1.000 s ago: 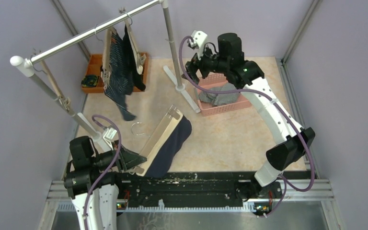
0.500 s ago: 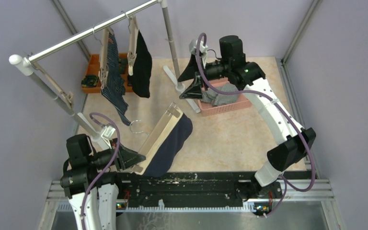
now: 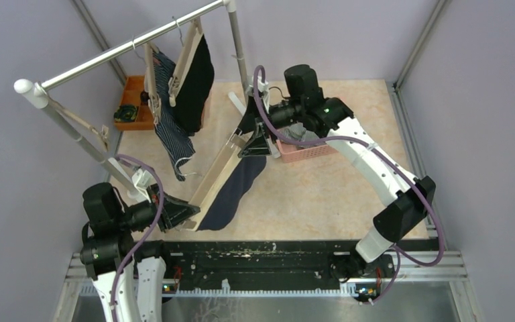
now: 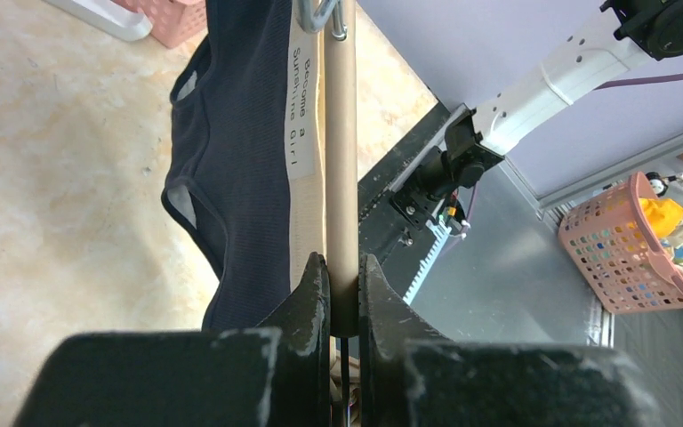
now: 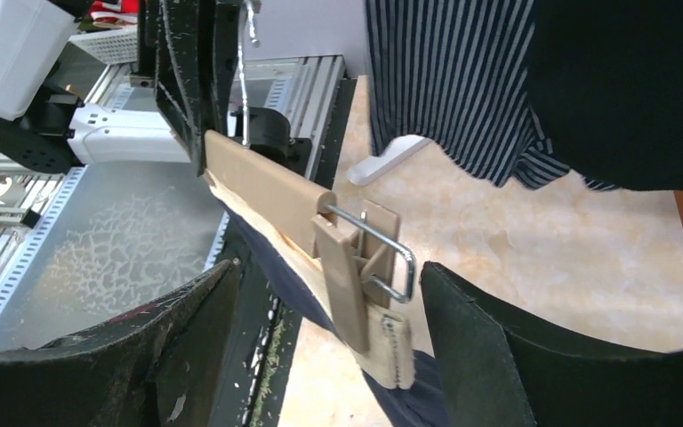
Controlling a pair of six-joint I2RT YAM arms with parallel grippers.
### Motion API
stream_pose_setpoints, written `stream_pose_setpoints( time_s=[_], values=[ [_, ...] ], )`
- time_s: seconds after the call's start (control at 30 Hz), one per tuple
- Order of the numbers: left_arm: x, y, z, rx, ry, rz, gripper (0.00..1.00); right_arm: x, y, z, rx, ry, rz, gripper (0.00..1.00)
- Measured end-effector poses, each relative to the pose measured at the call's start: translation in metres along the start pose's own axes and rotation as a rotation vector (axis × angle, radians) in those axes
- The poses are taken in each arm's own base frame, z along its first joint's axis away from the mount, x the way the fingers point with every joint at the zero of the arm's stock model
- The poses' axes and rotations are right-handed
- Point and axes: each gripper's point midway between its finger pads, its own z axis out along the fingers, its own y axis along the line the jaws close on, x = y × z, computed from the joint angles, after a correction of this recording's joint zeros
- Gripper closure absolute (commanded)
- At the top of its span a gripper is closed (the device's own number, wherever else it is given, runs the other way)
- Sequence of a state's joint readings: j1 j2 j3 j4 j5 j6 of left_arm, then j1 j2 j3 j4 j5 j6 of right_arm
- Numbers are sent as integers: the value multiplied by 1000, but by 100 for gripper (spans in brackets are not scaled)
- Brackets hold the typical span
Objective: Remove the underwear clipped to the hanger
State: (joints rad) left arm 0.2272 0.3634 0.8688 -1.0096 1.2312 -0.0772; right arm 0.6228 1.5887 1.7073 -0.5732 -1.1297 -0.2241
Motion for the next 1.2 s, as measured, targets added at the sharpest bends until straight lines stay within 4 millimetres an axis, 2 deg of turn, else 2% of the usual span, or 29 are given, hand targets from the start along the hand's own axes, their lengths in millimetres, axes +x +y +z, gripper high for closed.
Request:
stream_pose_setpoints(
  time_s=[0.33, 0.67, 0.7, 0.73, 0.77, 0.8, 1.0, 1.03, 1.07, 1.13, 1.17, 1.2],
  values=[
    [-7, 10, 6, 31, -10, 16, 100, 0, -1, 8, -15, -3, 11, 32],
    [-3, 16, 8, 38, -5, 6, 100, 5, -14, 30, -51, 5, 38, 36],
    [-2, 17, 8, 38, -5, 4, 100, 6, -14, 31, -53, 7, 42, 42],
    [-1, 17, 8, 37, -5, 4, 100, 6, -15, 32, -55, 8, 44, 56],
    [-1, 17, 8, 38, -5, 4, 100, 5, -15, 33, -56, 7, 44, 81],
    [0, 17, 8, 38, -5, 5, 100, 4, -15, 34, -58, 5, 36, 100],
    [0, 19, 9, 34, -6, 24, 100, -1, -10, 31, -76, 0, 55, 100],
    [0, 20, 9, 34, -7, 29, 100, -1, -10, 31, -74, 0, 55, 93],
    [0, 20, 9, 33, -7, 29, 100, -2, -10, 31, -71, 2, 55, 71],
    [0, 21, 9, 28, -8, 31, 100, -1, -11, 31, -60, 8, 58, 18],
    [-1, 22, 9, 25, -9, 33, 100, 1, -13, 31, -46, 14, 59, 10],
    [-1, 23, 9, 21, -9, 31, 100, 2, -18, 32, -16, 22, 56, 8]
  ],
)
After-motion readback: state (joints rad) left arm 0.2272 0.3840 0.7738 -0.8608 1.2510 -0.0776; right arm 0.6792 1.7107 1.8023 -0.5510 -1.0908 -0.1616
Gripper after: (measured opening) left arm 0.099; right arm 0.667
